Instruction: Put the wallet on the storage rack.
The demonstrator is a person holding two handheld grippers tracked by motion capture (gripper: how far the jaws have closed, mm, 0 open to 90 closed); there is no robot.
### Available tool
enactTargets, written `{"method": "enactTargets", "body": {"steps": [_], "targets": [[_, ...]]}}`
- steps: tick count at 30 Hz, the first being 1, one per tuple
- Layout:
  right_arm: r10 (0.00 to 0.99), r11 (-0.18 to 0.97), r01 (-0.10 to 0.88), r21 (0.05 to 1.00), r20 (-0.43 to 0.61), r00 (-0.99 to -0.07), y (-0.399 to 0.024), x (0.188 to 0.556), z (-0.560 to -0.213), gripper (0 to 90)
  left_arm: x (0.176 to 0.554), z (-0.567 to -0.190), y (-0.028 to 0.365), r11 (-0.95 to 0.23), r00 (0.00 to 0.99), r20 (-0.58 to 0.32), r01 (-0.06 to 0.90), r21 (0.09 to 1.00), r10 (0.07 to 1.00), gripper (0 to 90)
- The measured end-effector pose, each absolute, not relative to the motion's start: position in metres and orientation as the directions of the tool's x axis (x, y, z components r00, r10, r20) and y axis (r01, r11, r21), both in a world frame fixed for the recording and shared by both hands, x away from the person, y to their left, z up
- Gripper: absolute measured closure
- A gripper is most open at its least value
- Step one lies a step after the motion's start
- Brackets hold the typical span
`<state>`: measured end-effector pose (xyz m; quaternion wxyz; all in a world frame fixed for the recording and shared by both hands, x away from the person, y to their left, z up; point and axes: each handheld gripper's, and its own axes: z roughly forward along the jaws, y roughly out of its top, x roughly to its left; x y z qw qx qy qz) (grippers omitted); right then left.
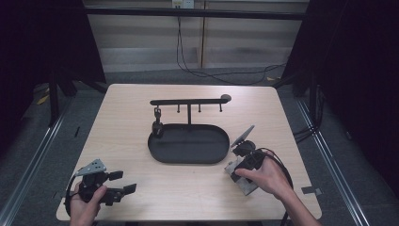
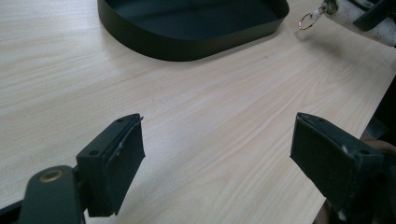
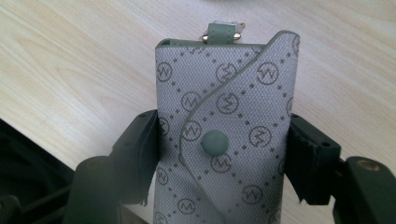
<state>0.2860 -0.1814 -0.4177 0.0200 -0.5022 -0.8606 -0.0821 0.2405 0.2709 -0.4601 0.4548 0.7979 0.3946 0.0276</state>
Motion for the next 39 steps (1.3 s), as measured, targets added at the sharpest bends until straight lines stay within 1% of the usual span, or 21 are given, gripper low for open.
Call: {"method": "enactTargets", "body": {"steps": [13,24,32,39], "targets": [[0.858,0.49,0.863,0.126,0.107,-0.503,-0.183,0.294,-0.396,34.1,0.241,-0.46,0.27,-0.275,0.682,-0.313,0.609,0.744,0.661,17.3],[0.863,0.48,0.868,0.127,0.11,-0.493,-0.185,0.306,-0.389,34.1,0.241,-0.461,0.27,-0.279,0.682,-0.313,0.61,0.742,0.661,17.3],[0.86,0.49,0.864,0.114,0.102,-0.501,-0.178,0.318,-0.385,34.1,0.241,-0.46,0.269,-0.285,0.691,-0.311,0.604,0.744,0.652,17.3],[0.859,0.485,0.864,0.136,0.111,-0.499,-0.17,0.33,-0.379,34.1,0.241,-0.46,0.27,-0.285,0.69,-0.311,0.604,0.744,0.653,17.3]]}}
